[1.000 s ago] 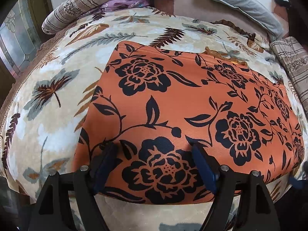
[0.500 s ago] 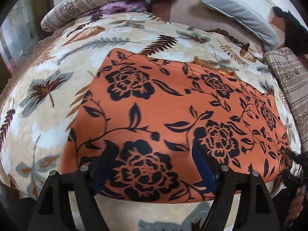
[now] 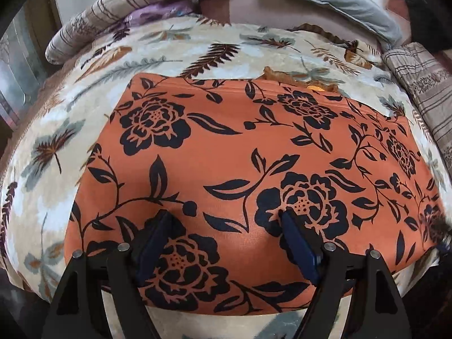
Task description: Fold small clothes
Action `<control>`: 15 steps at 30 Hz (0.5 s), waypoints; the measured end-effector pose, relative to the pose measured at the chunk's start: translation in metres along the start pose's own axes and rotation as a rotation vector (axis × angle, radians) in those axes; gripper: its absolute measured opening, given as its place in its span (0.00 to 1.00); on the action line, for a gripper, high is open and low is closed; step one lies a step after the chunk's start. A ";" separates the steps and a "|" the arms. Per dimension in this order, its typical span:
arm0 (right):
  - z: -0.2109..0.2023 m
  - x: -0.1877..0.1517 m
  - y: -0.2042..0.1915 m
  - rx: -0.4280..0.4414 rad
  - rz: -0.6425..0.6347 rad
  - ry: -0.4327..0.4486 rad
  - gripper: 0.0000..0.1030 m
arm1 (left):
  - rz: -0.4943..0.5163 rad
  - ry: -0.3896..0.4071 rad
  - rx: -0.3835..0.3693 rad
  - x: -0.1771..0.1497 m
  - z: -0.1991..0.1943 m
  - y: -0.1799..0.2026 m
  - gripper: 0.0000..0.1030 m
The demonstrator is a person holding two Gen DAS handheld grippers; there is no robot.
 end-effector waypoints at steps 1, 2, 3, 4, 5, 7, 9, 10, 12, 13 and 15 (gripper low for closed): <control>-0.008 0.005 -0.003 0.002 -0.014 0.018 0.63 | 0.000 -0.001 -0.003 0.000 0.000 0.000 0.78; -0.016 0.011 -0.004 0.006 -0.018 0.035 0.65 | -0.005 -0.001 -0.011 0.001 0.001 -0.001 0.78; -0.022 0.017 -0.003 0.004 -0.016 0.045 0.65 | -0.009 -0.001 -0.017 0.001 0.001 -0.001 0.79; -0.028 0.024 -0.001 0.001 -0.013 0.058 0.65 | -0.011 0.001 -0.019 0.000 0.001 -0.002 0.79; -0.035 0.033 0.000 -0.003 -0.017 0.081 0.65 | -0.010 0.006 -0.018 0.000 0.001 -0.002 0.79; -0.036 0.048 -0.002 -0.010 -0.030 0.078 0.65 | -0.003 0.017 -0.010 0.000 0.001 -0.001 0.80; -0.023 0.065 -0.012 0.035 -0.060 0.028 0.65 | 0.006 0.024 -0.003 -0.001 0.002 0.001 0.82; -0.014 0.073 -0.018 0.042 -0.079 -0.004 0.65 | 0.008 0.026 -0.002 -0.002 0.002 0.001 0.82; 0.002 0.085 -0.027 0.050 -0.106 -0.046 0.65 | 0.009 0.027 -0.005 -0.001 0.002 0.000 0.82; 0.012 0.092 -0.033 0.057 -0.117 -0.066 0.65 | 0.007 0.026 -0.007 -0.001 0.002 0.000 0.82; 0.039 0.099 -0.047 0.060 -0.159 -0.124 0.65 | 0.007 0.025 -0.009 -0.001 0.003 -0.001 0.82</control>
Point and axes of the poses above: each gripper's, at about its wrist camera, not at the fingertips, and z roughly the way its jaws point, y to its right, x to its top, the point moved 10 cm from there along z, roughly the way its jaws point
